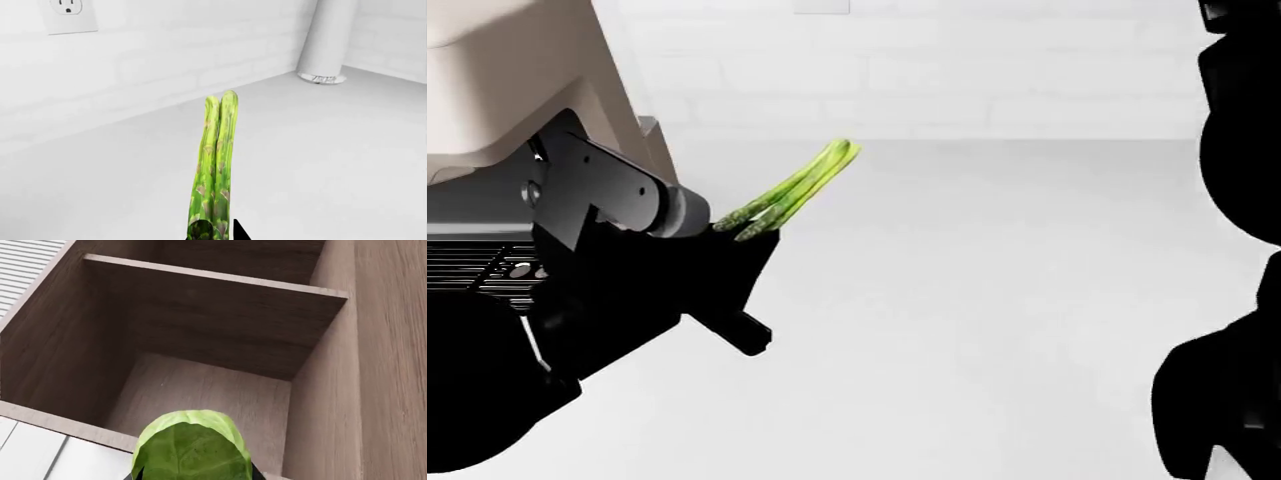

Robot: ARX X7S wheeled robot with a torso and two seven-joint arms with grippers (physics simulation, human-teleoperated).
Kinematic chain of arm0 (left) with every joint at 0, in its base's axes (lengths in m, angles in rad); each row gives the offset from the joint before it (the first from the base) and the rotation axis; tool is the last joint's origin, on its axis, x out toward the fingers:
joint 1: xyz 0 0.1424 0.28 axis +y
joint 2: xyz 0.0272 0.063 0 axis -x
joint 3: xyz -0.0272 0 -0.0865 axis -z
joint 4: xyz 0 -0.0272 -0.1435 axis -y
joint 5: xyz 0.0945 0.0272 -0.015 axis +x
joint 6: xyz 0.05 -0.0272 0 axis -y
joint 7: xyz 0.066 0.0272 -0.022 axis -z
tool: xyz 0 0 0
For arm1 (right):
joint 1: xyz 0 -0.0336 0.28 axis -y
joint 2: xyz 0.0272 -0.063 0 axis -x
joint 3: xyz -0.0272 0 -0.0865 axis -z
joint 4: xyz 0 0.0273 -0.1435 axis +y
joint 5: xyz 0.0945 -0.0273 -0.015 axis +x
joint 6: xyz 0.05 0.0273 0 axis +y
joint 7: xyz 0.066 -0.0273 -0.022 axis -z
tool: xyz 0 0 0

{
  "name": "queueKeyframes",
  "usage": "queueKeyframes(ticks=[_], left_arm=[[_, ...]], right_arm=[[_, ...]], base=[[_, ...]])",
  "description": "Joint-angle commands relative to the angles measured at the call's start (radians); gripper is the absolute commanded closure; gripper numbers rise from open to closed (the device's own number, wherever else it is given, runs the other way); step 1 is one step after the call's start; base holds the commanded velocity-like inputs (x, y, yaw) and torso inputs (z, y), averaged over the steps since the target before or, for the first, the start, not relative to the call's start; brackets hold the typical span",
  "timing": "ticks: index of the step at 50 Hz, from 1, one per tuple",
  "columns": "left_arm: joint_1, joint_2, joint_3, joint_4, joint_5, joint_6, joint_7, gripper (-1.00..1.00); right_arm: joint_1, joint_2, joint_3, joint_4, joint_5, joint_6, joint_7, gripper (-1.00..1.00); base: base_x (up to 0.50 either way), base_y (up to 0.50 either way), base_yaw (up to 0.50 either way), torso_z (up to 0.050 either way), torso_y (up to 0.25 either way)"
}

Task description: Pick the brussel sprout, asparagus from the counter and place them in the cabinet. Then close the cabinet.

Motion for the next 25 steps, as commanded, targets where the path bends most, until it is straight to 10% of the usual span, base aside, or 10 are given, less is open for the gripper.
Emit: queueKeyframes(ticks=[1, 25], left_arm=[[-0.003, 0.003, 0.003, -0.002, -0.001, 0.006, 0.0, 1.0], [0.028, -0.016, -0.006, 0.022, -0.001, 0.022, 0.039, 1.0]], right_arm=[[0.149, -0.019, -0.068, 0.31, -0.089, -0.193, -0.062, 1.0], [0.635, -0.217, -0.153, 1.478, -0.217, -0.741, -0.256, 1.0]], base=[[0.0, 0.0, 0.0, 0.0, 0.0], [0.0, 0.0, 0.0, 0.0, 0.0]])
